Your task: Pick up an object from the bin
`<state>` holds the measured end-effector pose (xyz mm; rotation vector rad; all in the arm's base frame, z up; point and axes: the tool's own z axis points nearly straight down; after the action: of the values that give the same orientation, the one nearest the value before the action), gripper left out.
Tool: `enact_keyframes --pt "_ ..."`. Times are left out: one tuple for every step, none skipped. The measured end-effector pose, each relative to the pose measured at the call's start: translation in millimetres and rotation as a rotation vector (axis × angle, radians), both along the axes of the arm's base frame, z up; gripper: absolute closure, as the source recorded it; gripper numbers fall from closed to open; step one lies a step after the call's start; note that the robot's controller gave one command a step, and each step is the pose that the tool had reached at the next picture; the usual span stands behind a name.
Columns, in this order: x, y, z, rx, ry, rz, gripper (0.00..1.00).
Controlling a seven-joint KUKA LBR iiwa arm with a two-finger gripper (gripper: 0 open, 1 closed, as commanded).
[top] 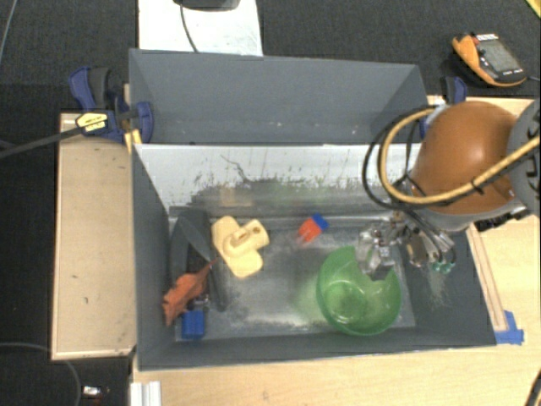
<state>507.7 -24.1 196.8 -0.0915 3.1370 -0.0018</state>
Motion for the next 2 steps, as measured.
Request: enact_keyframes --pt "3.8 38.8 11.8 -0.001 -0.002 0.333 1.00" --pt "37.6 56.1 -4.8 -0.002 -0.012 0.308 1.00"
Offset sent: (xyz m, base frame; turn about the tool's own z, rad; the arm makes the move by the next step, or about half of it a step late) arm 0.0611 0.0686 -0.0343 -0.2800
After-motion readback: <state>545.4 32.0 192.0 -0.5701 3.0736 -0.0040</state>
